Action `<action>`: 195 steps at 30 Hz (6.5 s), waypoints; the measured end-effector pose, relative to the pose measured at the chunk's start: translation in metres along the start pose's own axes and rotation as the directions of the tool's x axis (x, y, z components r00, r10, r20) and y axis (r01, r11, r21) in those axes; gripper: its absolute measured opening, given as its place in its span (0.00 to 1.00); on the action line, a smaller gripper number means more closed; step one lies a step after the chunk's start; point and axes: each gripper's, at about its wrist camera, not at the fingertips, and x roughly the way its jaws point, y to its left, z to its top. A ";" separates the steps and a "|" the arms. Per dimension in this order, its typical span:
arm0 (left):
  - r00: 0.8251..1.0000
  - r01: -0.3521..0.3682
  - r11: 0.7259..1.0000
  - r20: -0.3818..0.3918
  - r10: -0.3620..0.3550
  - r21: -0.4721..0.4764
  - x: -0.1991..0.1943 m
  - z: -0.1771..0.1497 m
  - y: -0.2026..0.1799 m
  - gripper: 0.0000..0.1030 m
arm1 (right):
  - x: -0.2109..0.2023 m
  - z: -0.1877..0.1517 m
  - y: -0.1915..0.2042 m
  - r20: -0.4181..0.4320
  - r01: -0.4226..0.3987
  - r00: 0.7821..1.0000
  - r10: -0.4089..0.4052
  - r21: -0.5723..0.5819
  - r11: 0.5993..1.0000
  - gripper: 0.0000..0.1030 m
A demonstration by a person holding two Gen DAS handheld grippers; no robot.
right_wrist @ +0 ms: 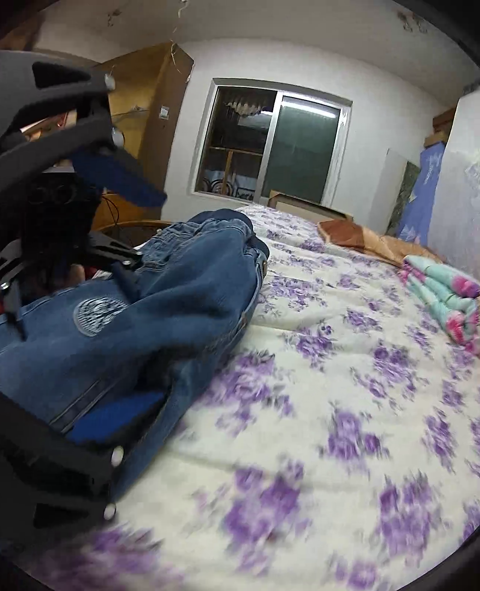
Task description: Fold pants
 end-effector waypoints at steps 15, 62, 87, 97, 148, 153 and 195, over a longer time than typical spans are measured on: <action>0.995 0.013 0.999 -0.094 -0.018 -0.051 -0.006 0.021 0.011 0.95 | -0.079 -0.019 -0.044 0.429 -0.034 0.903 0.017 0.032 0.999 0.61; 0.983 -0.130 0.990 -0.138 0.122 -0.053 0.015 0.034 -0.046 0.96 | -0.290 -0.394 -0.105 0.801 0.021 0.473 -0.367 0.407 0.913 0.86; 0.990 -0.141 0.932 -0.031 0.139 -0.334 -0.062 0.019 0.047 0.96 | -0.300 -0.381 -0.115 0.827 0.154 0.290 -0.482 0.457 0.876 0.21; 0.962 -0.240 0.820 -0.014 0.272 -0.520 -0.098 0.012 0.118 0.96 | -0.259 -0.308 0.014 0.886 0.566 0.219 -0.409 0.226 0.793 0.15; 0.972 -0.236 0.804 -0.127 0.198 -0.546 -0.068 -0.003 0.128 0.96 | -0.047 -0.212 0.029 0.644 0.873 0.455 -0.615 -0.186 0.450 0.90; 0.980 -0.196 0.800 -0.139 0.141 -0.567 -0.062 0.006 0.135 0.96 | -0.078 -0.228 0.051 0.707 0.783 0.529 -0.469 -0.193 0.592 0.90; 0.882 -0.441 0.896 0.157 0.444 -0.060 -0.052 0.137 -0.046 0.28 | -0.222 -0.250 -0.061 0.792 0.586 0.446 -0.416 0.093 0.805 0.96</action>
